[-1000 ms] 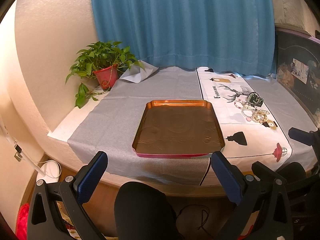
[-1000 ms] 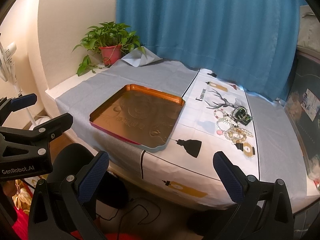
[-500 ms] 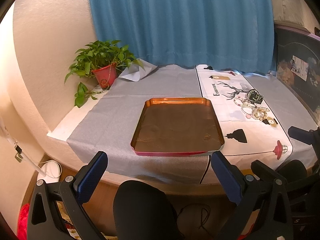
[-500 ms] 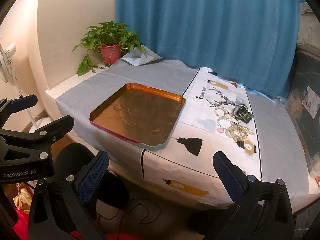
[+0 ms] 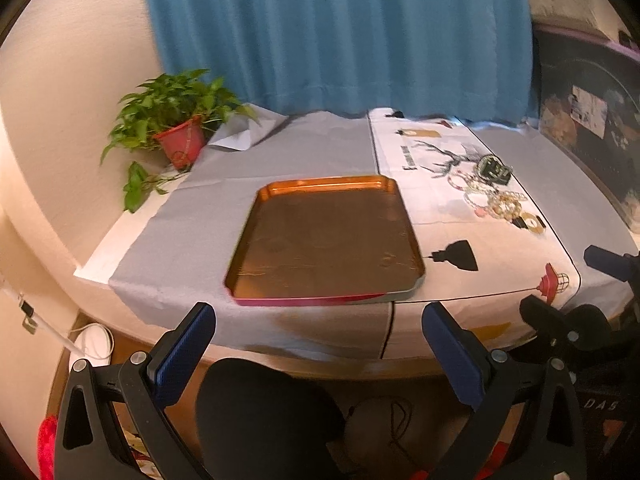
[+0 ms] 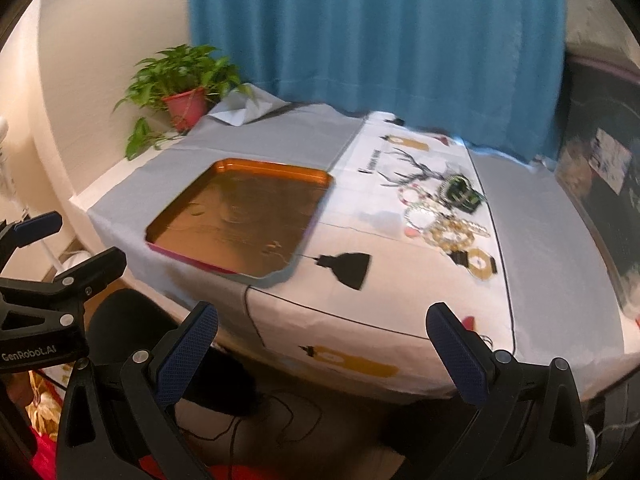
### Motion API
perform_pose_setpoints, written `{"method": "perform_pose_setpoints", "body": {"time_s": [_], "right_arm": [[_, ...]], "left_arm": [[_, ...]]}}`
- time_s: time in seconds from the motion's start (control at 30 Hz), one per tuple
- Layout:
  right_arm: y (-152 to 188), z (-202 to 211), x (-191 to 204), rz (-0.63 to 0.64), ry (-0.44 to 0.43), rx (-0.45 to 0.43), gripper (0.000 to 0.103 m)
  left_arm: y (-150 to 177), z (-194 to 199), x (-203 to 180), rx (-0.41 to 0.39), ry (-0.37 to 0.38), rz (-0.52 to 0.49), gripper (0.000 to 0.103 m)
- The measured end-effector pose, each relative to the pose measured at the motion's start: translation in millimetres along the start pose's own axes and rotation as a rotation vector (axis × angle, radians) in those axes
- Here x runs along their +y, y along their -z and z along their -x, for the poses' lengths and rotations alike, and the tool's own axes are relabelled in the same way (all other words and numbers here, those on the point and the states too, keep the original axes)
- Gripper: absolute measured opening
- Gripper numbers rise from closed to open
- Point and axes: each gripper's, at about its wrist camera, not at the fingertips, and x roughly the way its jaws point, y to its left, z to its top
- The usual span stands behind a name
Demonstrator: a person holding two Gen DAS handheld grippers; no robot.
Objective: Organize jewelry
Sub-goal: 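Reach both tools toward the jewelry on the printed runner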
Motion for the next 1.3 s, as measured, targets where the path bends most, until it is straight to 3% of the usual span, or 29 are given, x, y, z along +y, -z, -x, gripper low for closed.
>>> {"method": "perform_pose_setpoints", "body": {"time_s": [0.4, 0.8, 1.07, 1.3], "right_arm": [[10.6, -31.9, -86.5, -0.159, 0.061, 0.040, 0.103], [29.0, -85.6, -213.4, -0.300, 0.155, 0.097, 0.103], [3.3, -137.9, -248.5, -0.293, 0.165, 0.130, 0.103], [-32.3, -174.0, -255.3, -0.306, 0.169, 0.118, 0.103]], "left_arm": [[-25.8, -49.6, -72.4, 0.066, 0.060, -0.105, 0.103], [-79.6, -129.2, -148.5, 0.149, 0.165, -0.188, 0.103], [-130.0, -193.7, -174.3, 0.174, 0.173, -0.197, 0.103], [-144.4, -247.7, -201.0, 0.241, 0.183, -0.256, 0.103]]}}
